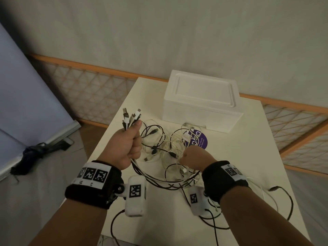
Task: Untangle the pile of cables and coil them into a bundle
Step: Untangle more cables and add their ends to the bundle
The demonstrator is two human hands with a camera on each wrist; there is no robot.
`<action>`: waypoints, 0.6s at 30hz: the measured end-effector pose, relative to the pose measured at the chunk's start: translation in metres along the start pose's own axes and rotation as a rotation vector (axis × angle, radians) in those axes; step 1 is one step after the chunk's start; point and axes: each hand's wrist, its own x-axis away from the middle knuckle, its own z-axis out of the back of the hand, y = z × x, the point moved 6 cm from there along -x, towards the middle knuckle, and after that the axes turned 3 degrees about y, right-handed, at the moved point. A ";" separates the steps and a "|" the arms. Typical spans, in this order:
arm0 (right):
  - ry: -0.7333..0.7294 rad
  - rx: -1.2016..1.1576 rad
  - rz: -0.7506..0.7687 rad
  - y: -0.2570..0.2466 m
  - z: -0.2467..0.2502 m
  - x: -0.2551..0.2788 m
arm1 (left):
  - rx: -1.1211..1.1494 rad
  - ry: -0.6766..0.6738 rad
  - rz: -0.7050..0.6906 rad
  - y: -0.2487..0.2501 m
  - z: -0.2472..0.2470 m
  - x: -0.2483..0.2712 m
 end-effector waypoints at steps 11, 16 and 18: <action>0.254 -1.127 -0.020 -0.001 0.061 0.042 | -0.111 -0.007 0.046 -0.028 -0.004 -0.010; 0.203 -1.242 0.099 -0.013 0.069 0.056 | -0.223 -0.063 0.025 -0.038 -0.023 -0.009; 0.203 -1.258 0.104 -0.018 0.069 0.059 | -0.236 -0.095 -0.007 -0.039 -0.032 -0.009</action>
